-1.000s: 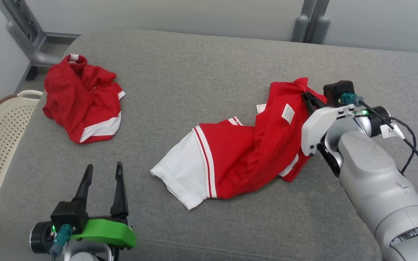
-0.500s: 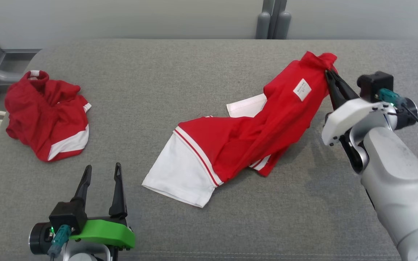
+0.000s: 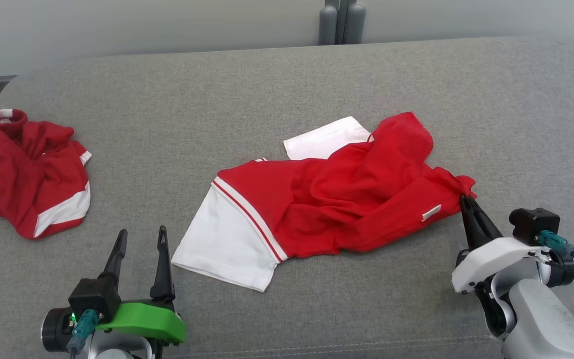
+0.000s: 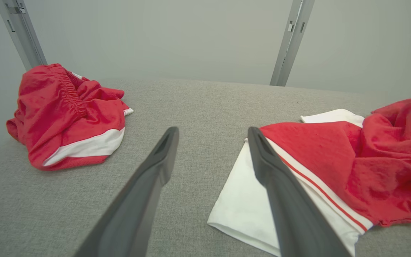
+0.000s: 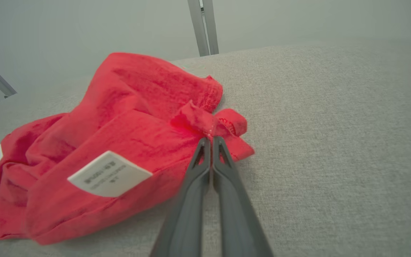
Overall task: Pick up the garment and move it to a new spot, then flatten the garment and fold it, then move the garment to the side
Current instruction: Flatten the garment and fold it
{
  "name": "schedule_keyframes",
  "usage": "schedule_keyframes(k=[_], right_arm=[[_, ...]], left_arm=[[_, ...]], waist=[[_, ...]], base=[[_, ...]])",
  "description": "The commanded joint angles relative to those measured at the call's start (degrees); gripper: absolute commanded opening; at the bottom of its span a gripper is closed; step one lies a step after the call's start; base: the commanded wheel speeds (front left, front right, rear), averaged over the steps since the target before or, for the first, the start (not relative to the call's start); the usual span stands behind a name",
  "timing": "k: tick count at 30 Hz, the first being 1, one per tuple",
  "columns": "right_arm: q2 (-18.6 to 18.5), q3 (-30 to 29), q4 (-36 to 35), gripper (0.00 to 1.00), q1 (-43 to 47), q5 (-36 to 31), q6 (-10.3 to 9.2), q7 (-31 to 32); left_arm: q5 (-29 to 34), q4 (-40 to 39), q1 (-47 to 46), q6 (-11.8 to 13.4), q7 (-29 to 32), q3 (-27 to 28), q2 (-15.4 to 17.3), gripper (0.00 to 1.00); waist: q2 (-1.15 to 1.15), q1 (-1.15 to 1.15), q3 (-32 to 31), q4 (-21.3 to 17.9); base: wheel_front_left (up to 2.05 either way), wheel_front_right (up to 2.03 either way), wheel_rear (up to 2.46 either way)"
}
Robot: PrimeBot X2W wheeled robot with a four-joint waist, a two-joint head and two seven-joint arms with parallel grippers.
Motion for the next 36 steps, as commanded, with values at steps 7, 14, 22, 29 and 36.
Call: schedule_keyframes(k=[7, 14, 22, 29, 36], right_arm=[[0.74, -2.93, -4.07, 1.0, 2.62, -1.86, 0.0, -0.14], [1.35, -5.71, -9.31, 1.0, 4.8, -4.21, 0.0, 1.43], [1.39, -6.59, -10.11, 1.0, 6.4, -7.25, 0.0, 6.41], [-0.11, -7.24, -6.98, 1.0, 4.13, -8.61, 0.0, 10.26], [-0.47, -6.56, -1.68, 0.7, 1.43, -8.65, -0.01, 11.85]], left_arm=[[0.21, 0.28, -0.89, -0.28, 0.0, 0.3, 0.07, 1.0], [-0.42, 0.32, -0.69, 0.04, 0.0, -0.29, 0.07, 1.0], [-0.73, 0.66, -0.16, 0.17, 0.0, -0.74, 0.06, 1.0], [-0.78, 0.7, 0.28, 0.28, 0.0, -0.97, 0.06, 1.0], [-0.79, 1.04, -0.1, 0.12, 0.0, -1.46, 0.06, 1.0]], waist=[[0.0, 0.0, 0.27, -1.75], [0.0, 0.0, -0.09, -2.07], [0.0, 0.0, -1.15, -1.46], [0.0, 0.0, -1.39, -0.38], [0.0, 0.0, -1.12, 0.85]], base=[[0.0, 0.0, 0.0], [0.0, 0.0, 0.0], [0.0, 0.0, 0.0], [0.0, 0.0, 0.0], [0.0, 0.0, 0.0]])
